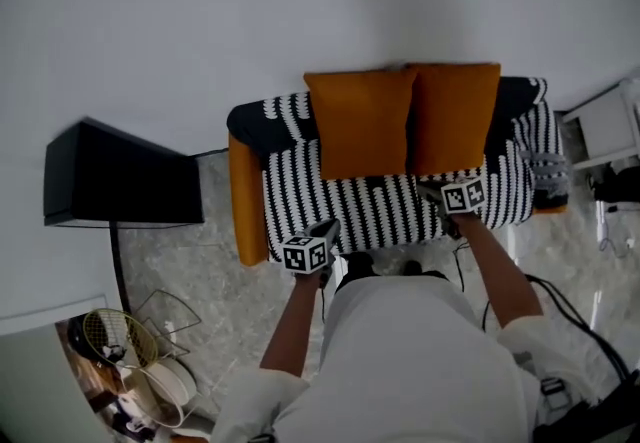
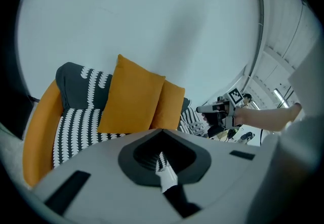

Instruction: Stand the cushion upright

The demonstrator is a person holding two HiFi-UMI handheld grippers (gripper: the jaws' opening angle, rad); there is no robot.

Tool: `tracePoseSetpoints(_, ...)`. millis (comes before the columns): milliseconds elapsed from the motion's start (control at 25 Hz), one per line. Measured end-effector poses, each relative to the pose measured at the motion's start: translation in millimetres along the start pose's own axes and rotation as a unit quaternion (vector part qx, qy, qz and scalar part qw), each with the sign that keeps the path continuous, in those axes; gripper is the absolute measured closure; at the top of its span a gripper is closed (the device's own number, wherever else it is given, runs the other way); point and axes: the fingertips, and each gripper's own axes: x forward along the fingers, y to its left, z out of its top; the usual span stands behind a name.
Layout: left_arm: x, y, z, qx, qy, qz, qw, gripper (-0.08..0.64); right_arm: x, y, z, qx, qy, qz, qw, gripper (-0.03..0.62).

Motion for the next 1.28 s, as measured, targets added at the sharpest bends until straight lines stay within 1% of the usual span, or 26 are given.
tracePoseSetpoints(80,6,-20,-3,0.009,-0.004,-0.001,1.0,0.558,-21,3,-2,0.005,-0.025,0.02,0.999,0.555)
tracePoseSetpoints(160,12,-39,-5,0.019,-0.006,0.0,0.9998,0.558,-40,4,-11,0.001,-0.033,0.037,0.999,0.555)
tracePoseSetpoints(280,18,-71,-10,0.029,-0.016,0.002,0.9994,0.558,-69,-1,-32,-0.016,-0.034,0.045,0.998,0.555)
tracePoseSetpoints(400,20,-101,-19,0.033,-0.026,0.007,0.9991,0.558,-101,-7,-47,-0.015,-0.053,0.055,0.997,0.555)
tracePoseSetpoints(520,27,-133,-39,0.037,-0.025,0.012,0.999,0.558,-136,-16,-71,-0.011,-0.076,0.06,0.995,0.555)
tracePoseSetpoints(600,32,-154,-55,0.048,-0.019,0.016,0.9985,0.558,-158,-18,-87,-0.013,-0.086,0.064,0.994,0.555)
tracePoseSetpoints(720,38,-182,-76,0.074,-0.008,0.022,0.997,0.558,-184,-21,-114,-0.024,-0.088,0.073,0.993,0.554)
tracePoseSetpoints(920,43,-226,-100,0.091,-0.002,0.013,0.9958,0.558,-215,-29,-150,-0.028,-0.09,0.074,0.993,0.554)
tracePoseSetpoints(1000,41,-240,-105,0.099,-0.002,0.009,0.995,0.558,-226,-26,-155,-0.032,-0.1,0.07,0.992,0.554)
tracePoseSetpoints(1160,33,-259,-102,0.108,-0.016,-0.005,0.994,0.558,-240,-11,-149,-0.049,-0.129,0.063,0.988,0.554)
tracePoseSetpoints(1280,22,-267,-105,0.116,-0.025,-0.016,0.9928,0.558,-244,1,-149,-0.048,-0.148,0.058,0.986,0.555)
